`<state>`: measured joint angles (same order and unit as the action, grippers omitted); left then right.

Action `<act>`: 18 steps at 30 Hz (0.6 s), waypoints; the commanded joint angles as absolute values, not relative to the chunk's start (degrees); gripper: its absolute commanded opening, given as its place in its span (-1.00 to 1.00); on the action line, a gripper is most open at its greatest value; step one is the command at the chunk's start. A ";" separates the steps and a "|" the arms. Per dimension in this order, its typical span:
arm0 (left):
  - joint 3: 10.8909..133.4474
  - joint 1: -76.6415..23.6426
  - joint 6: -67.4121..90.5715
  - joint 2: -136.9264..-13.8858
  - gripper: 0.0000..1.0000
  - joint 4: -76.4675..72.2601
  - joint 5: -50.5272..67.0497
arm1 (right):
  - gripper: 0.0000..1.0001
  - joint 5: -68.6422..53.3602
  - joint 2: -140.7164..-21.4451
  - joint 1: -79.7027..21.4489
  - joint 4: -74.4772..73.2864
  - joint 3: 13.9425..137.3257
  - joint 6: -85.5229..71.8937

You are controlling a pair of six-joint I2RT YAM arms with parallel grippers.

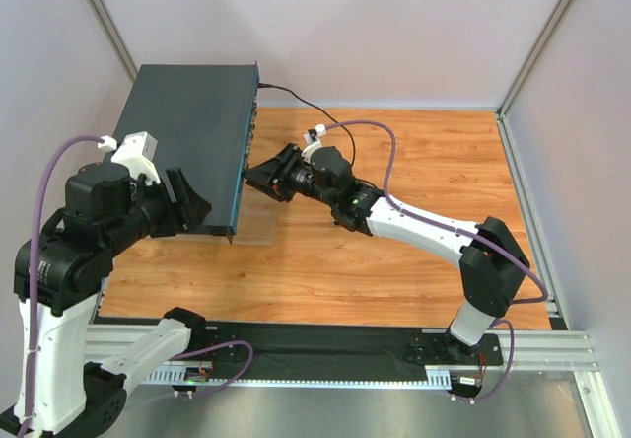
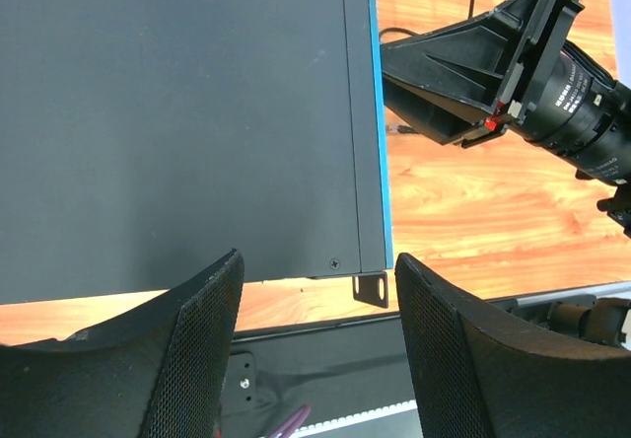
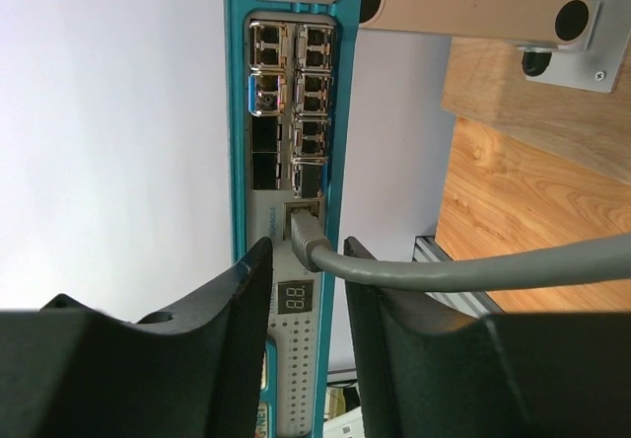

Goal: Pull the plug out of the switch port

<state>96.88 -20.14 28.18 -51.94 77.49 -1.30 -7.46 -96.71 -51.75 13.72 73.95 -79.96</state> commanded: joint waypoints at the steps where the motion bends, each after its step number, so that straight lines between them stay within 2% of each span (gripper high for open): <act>1: 96.42 -19.86 28.12 -51.24 0.42 77.70 -0.35 | -0.28 -4.39 -97.47 -51.77 19.07 77.52 -80.33; 12: 95.98 -19.95 28.48 -50.71 0.40 77.78 1.05 | -0.52 -3.43 -97.91 -51.77 24.43 75.41 -83.58; 18: 95.62 -19.86 28.48 -50.54 0.38 78.05 1.23 | -0.48 -3.25 -99.67 -51.77 24.69 77.52 -84.28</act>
<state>95.92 -20.14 28.27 -50.94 77.52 0.05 -6.35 -98.06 -51.72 16.86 74.22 -83.00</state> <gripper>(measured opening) 0.694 0.262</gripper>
